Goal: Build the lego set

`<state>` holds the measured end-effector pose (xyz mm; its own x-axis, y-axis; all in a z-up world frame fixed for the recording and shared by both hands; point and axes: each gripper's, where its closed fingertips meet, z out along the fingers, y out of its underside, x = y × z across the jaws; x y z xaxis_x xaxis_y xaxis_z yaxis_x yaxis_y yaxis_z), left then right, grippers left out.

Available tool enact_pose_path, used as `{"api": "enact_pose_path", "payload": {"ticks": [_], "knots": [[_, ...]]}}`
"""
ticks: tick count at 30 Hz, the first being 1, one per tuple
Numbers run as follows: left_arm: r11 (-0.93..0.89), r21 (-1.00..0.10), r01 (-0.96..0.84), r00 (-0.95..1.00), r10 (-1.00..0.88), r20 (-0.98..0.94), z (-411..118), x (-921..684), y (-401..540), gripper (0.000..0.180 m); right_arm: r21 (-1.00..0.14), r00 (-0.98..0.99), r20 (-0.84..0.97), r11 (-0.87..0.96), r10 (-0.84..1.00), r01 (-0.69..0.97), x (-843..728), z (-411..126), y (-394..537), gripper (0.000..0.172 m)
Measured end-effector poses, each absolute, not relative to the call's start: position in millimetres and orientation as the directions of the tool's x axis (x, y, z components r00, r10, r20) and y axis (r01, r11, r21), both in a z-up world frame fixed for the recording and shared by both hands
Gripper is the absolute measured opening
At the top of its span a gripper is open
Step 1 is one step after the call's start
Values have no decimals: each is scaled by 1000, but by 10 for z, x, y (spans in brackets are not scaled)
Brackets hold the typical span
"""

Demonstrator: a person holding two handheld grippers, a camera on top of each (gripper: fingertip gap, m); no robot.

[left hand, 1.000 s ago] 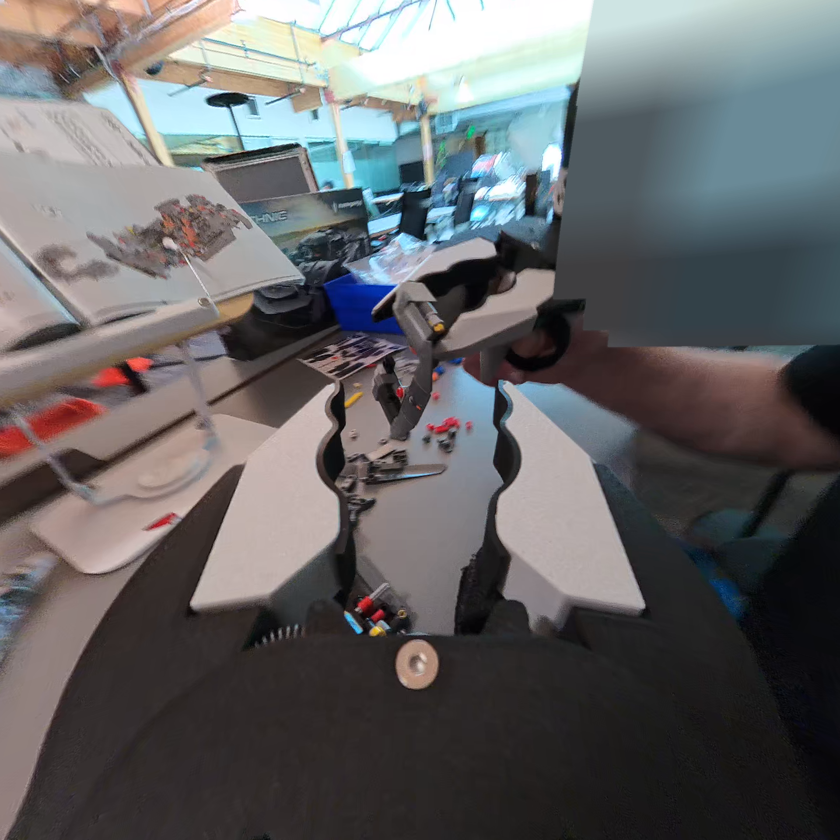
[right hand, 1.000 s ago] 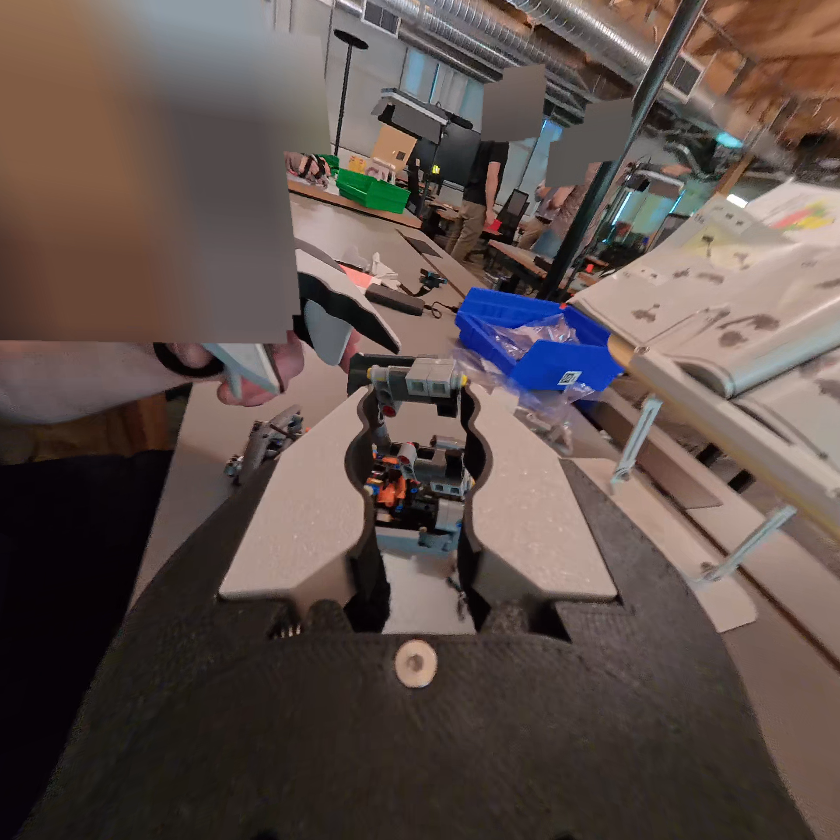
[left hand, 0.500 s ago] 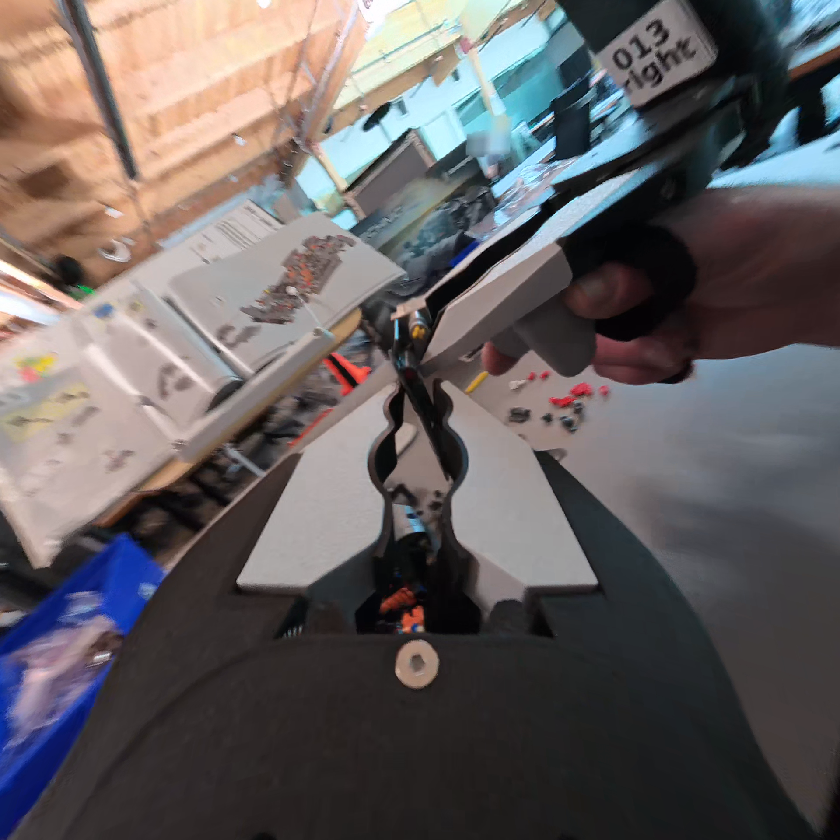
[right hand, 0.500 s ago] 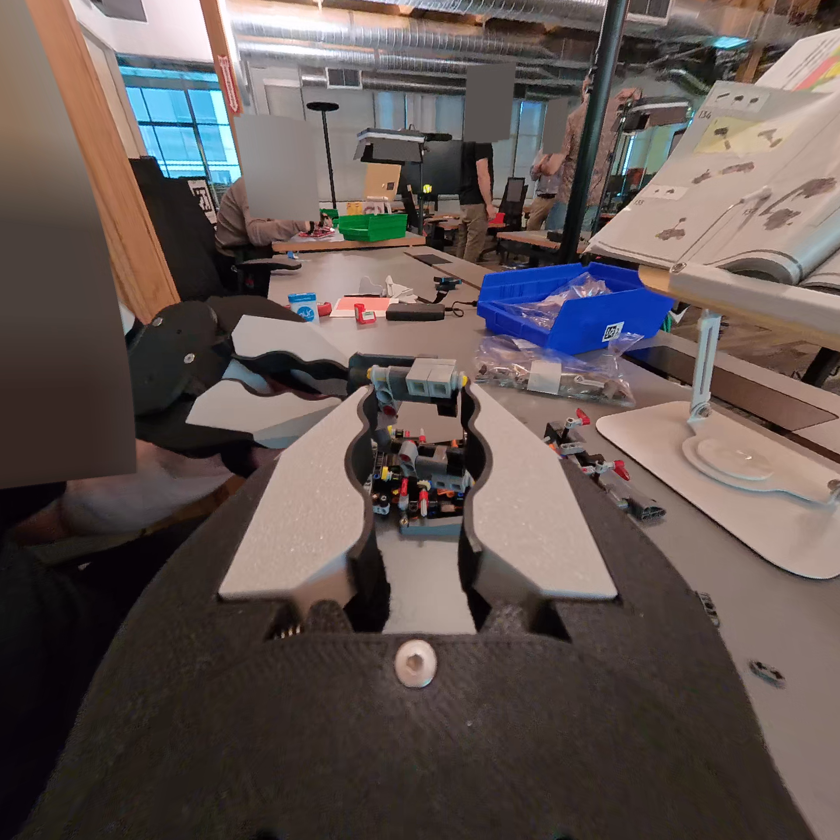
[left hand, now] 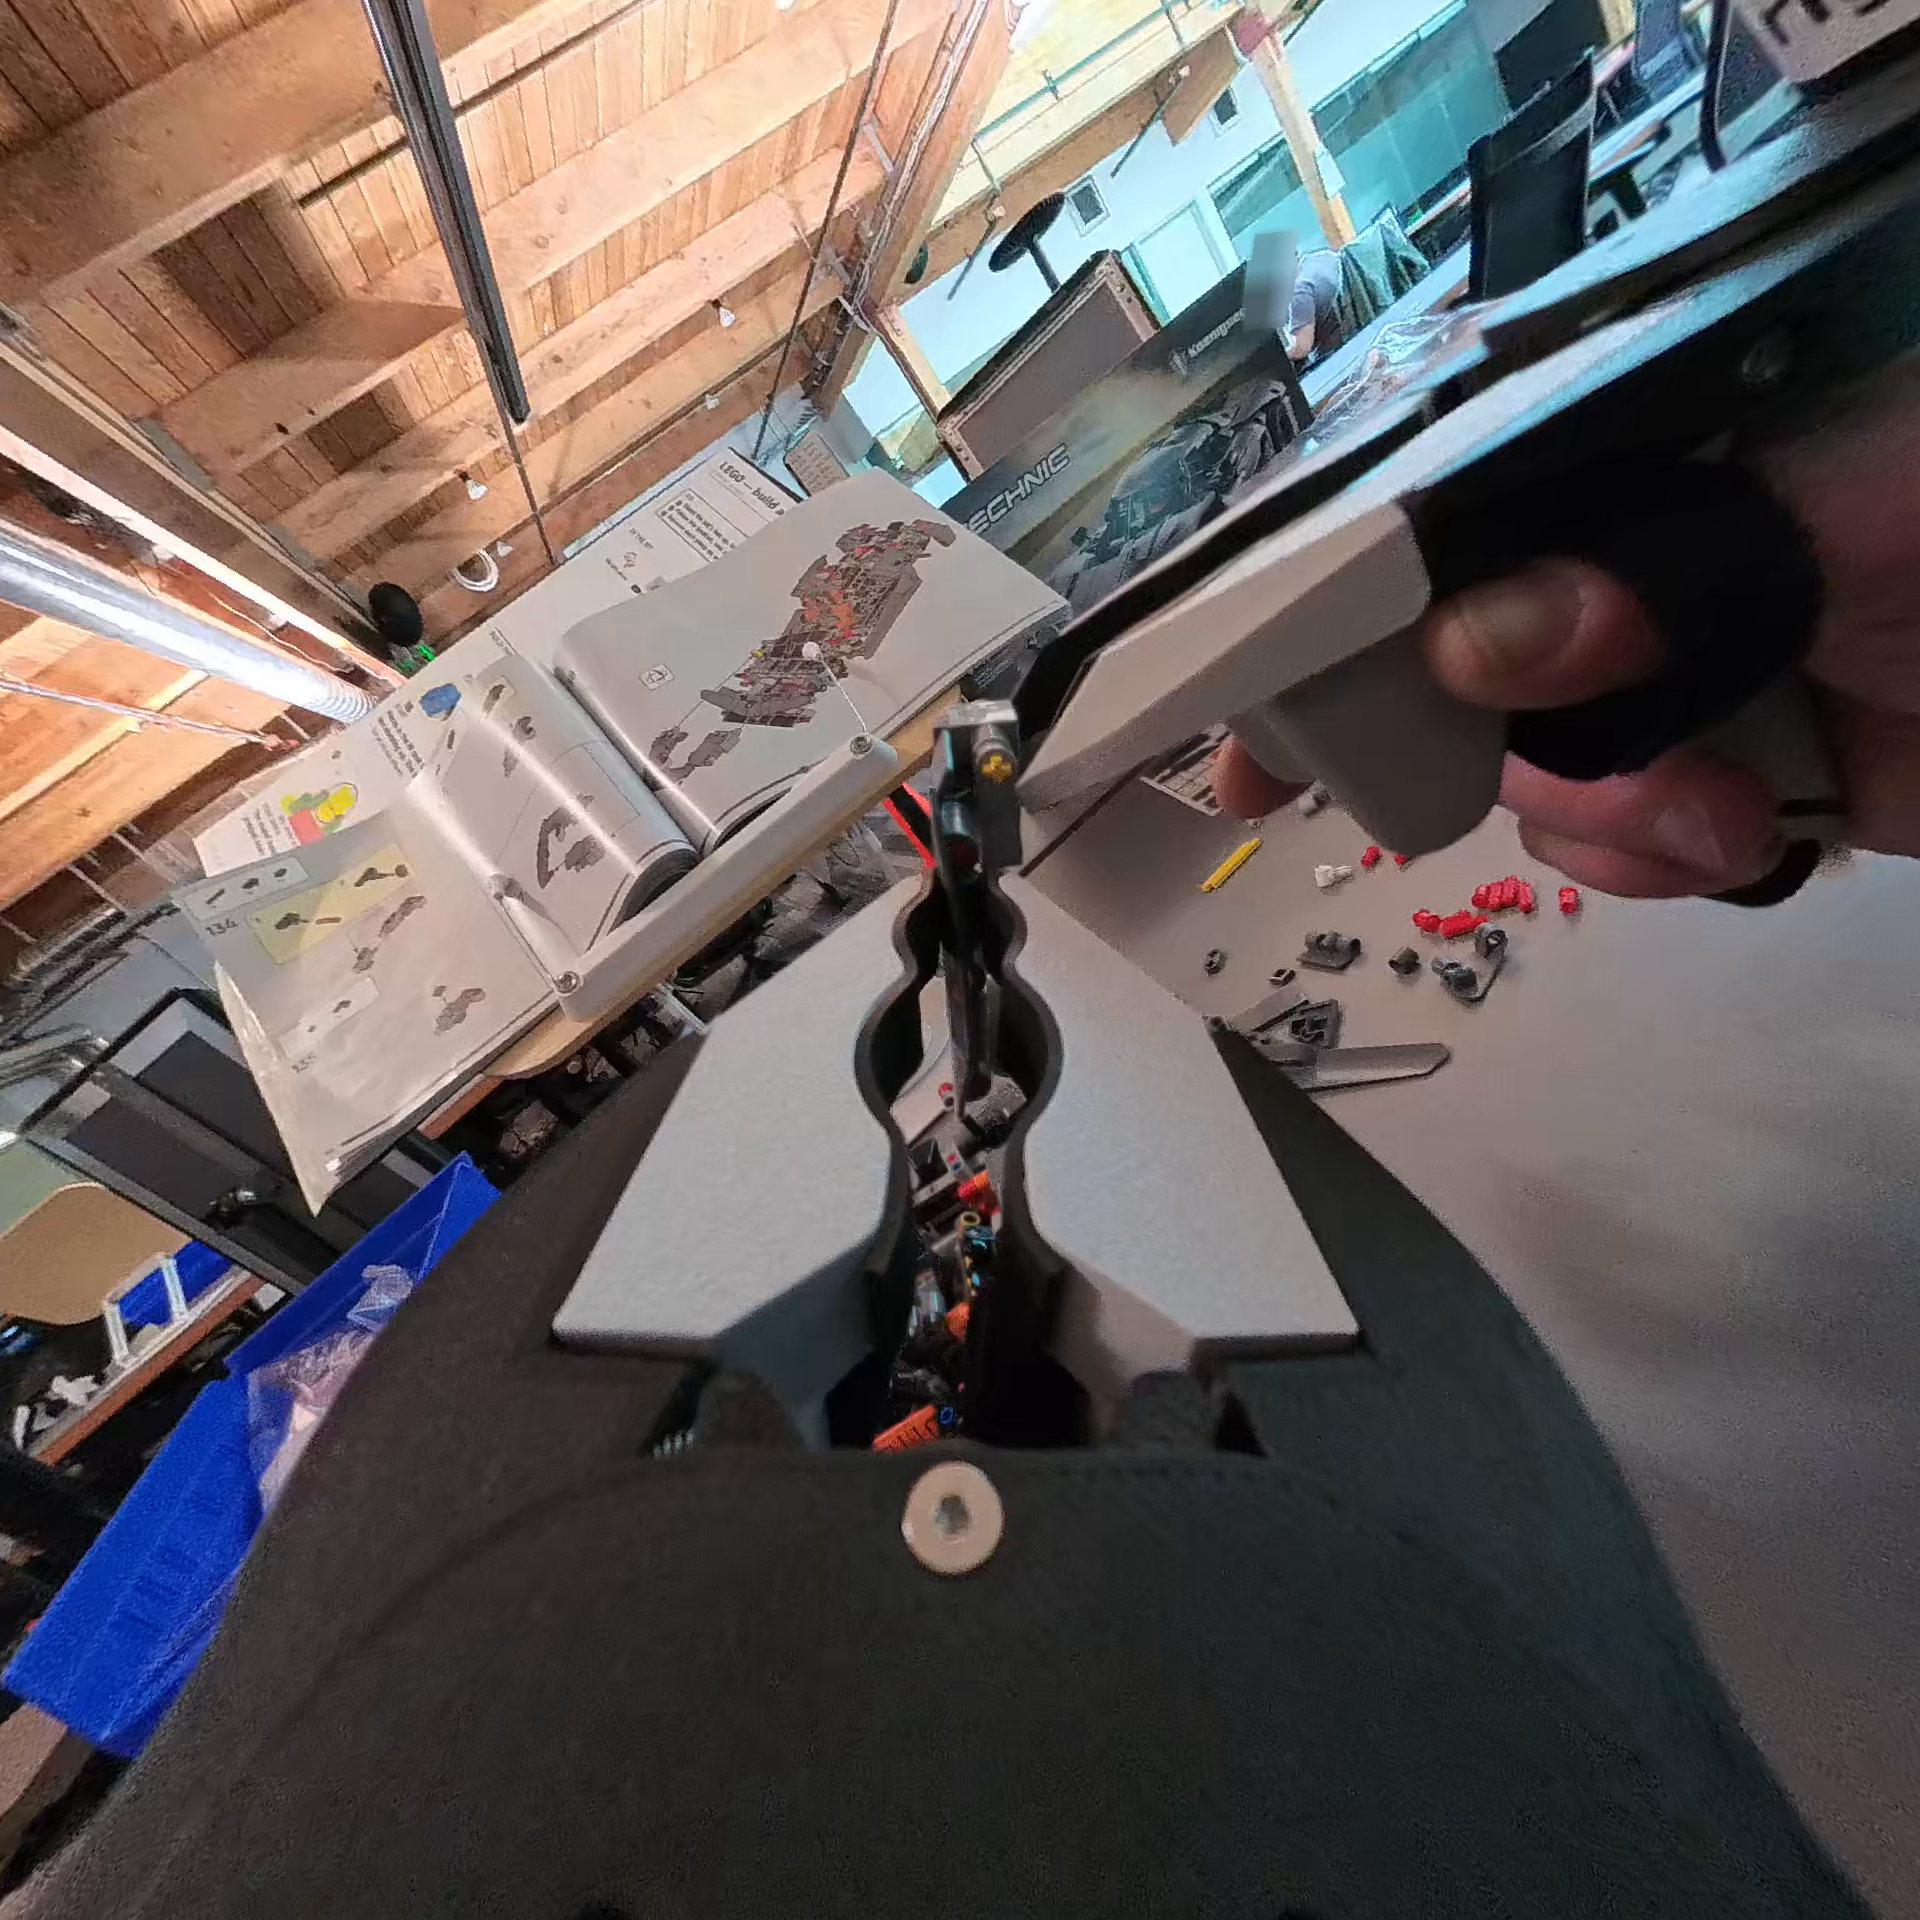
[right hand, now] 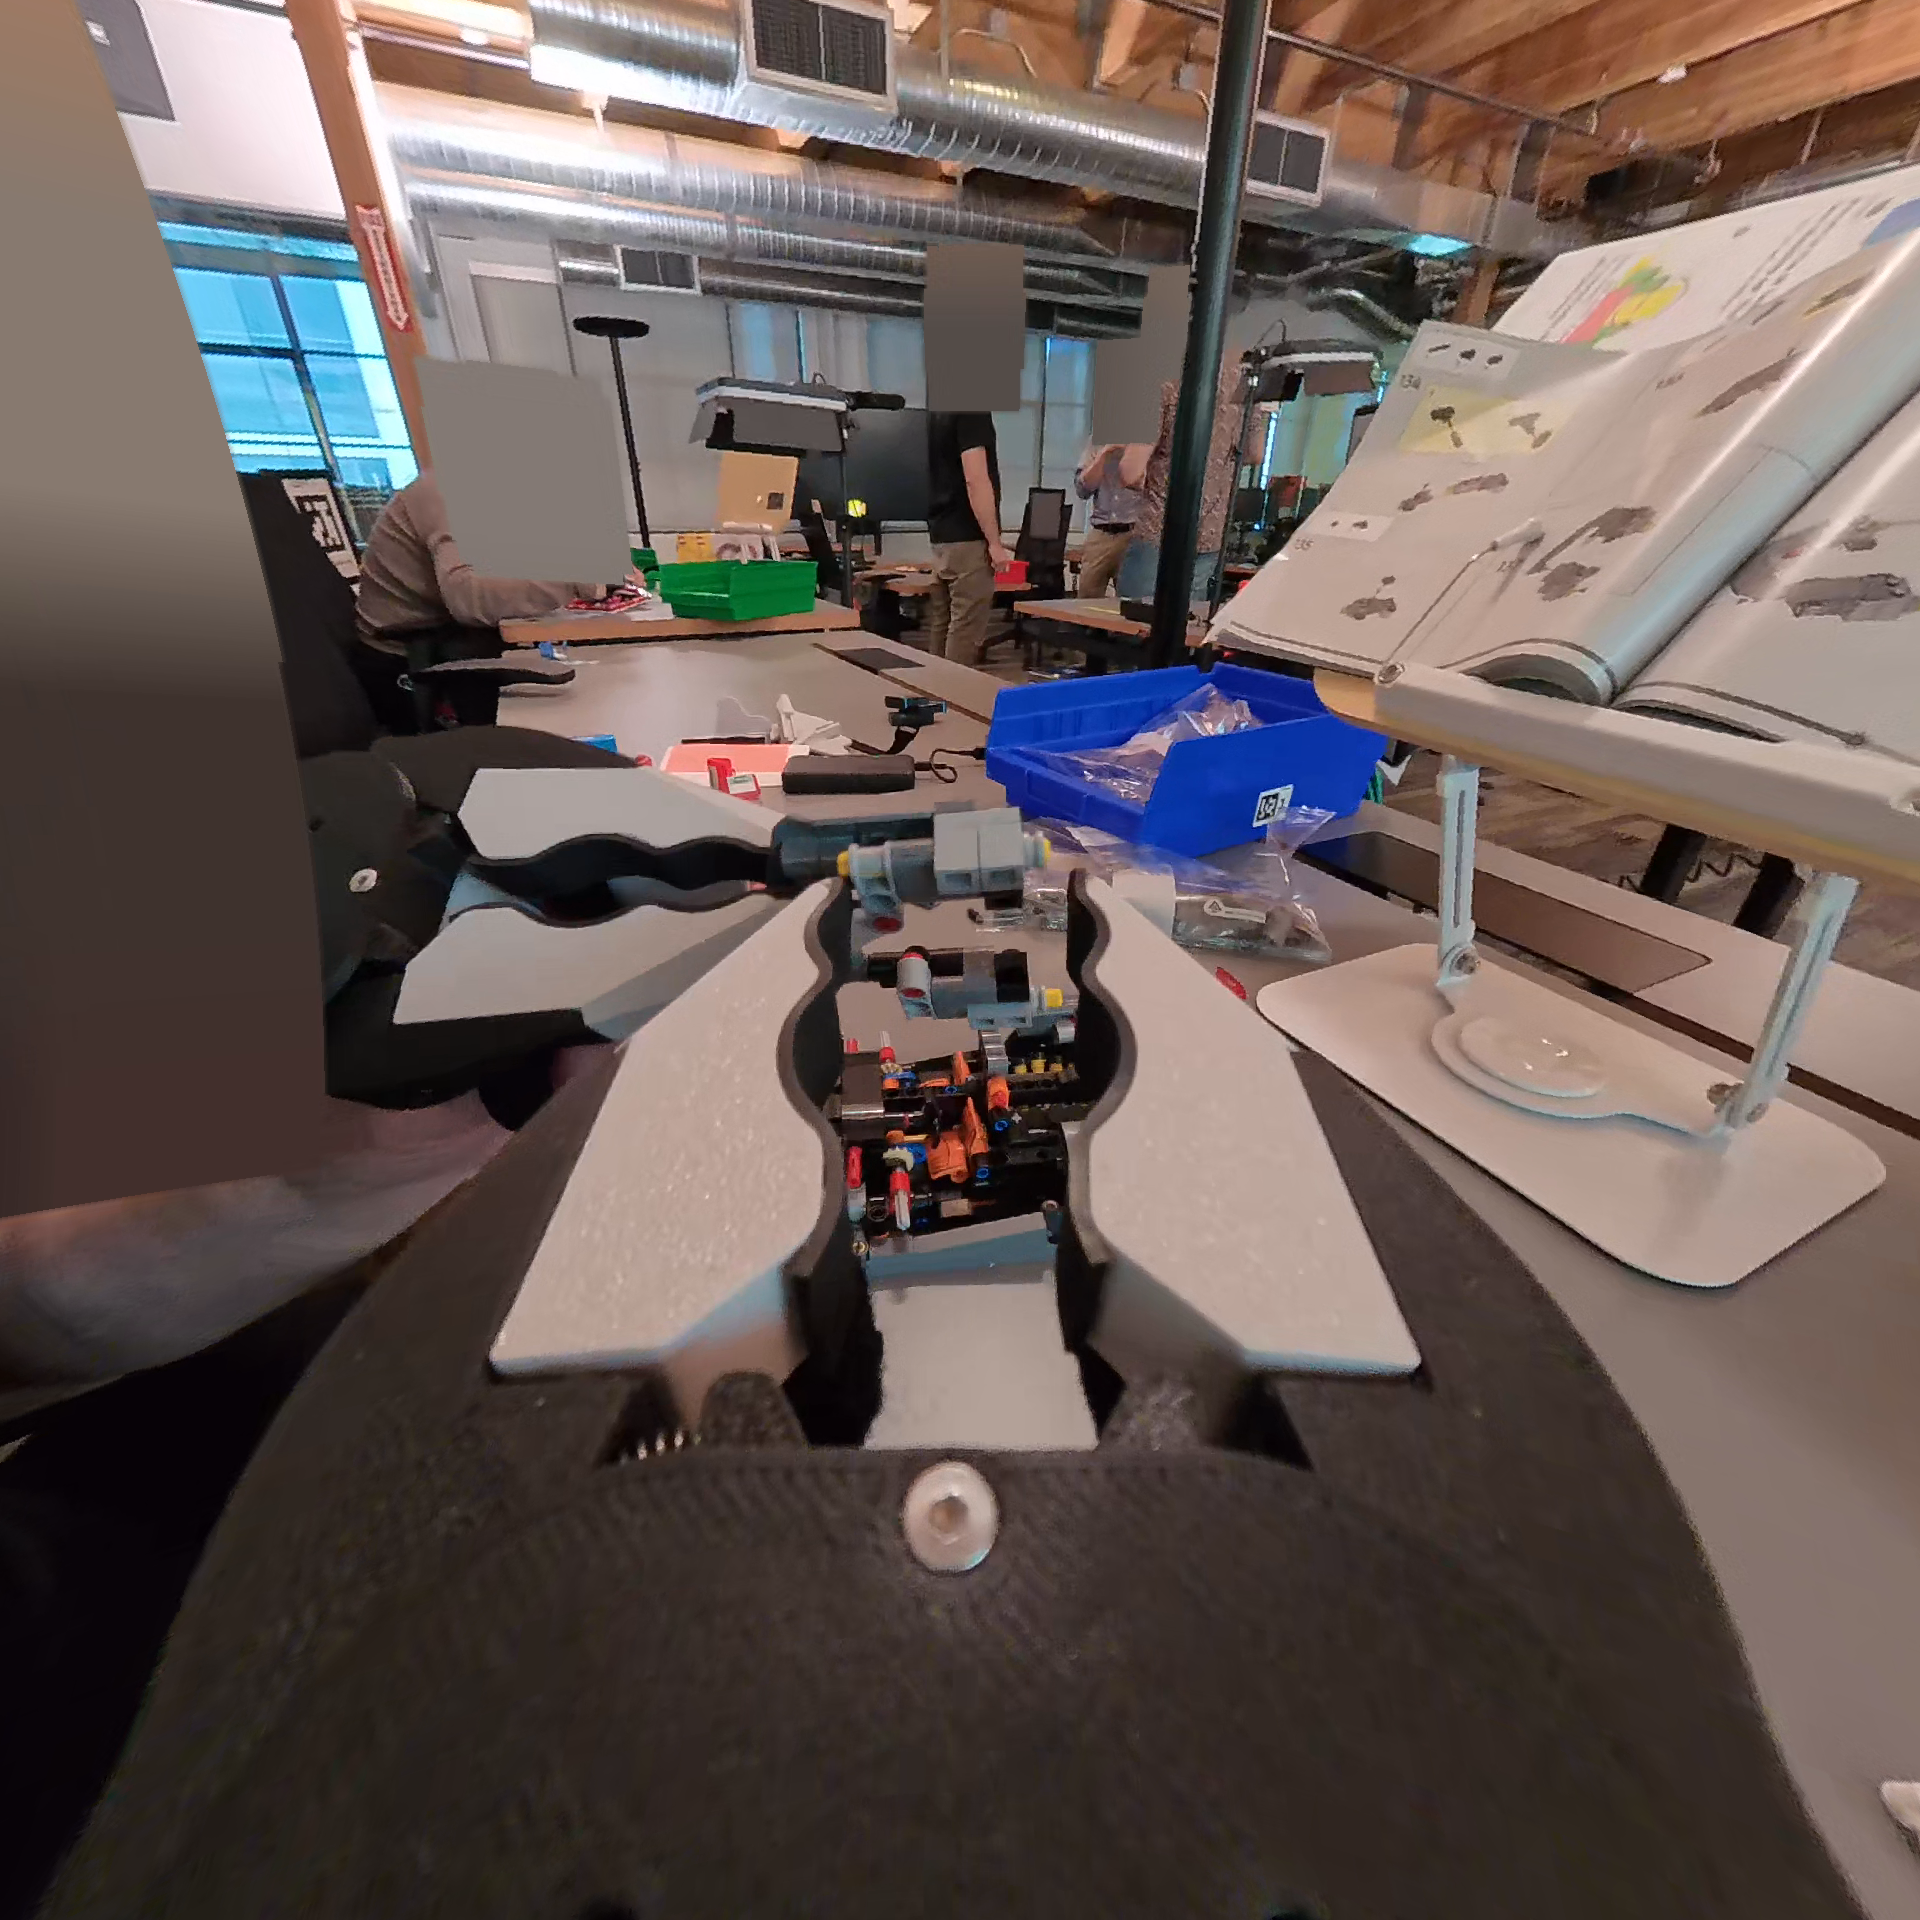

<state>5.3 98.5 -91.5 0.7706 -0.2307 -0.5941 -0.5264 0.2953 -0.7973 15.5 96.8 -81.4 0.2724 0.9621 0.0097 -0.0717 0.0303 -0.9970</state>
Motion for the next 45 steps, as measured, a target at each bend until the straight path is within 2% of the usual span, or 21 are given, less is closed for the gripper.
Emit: {"api": "enact_pose_path", "payload": {"ticks": [11, 18, 33, 45], "knots": [[323, -752, -575, 751, -157, -642, -865, 103, 1019, 4, -995, 315, 14, 46, 949, -94, 203, -744, 952, 35], [336, -719, -608, 730, -120, -673, -864, 138, 1006, 4, -992, 377, 66, 101, 924, -74, 243, -710, 965, 36], [366, -695, -619, 712, -111, -693, -848, 165, 934, 4, -976, 362, 198, 216, 911, -8, 280, -687, 937, 37], [378, -687, -621, 711, -97, -696, -854, 212, 914, 4, -984, 375, 150, 174, 915, -30, 318, -709, 911, 32]]}}
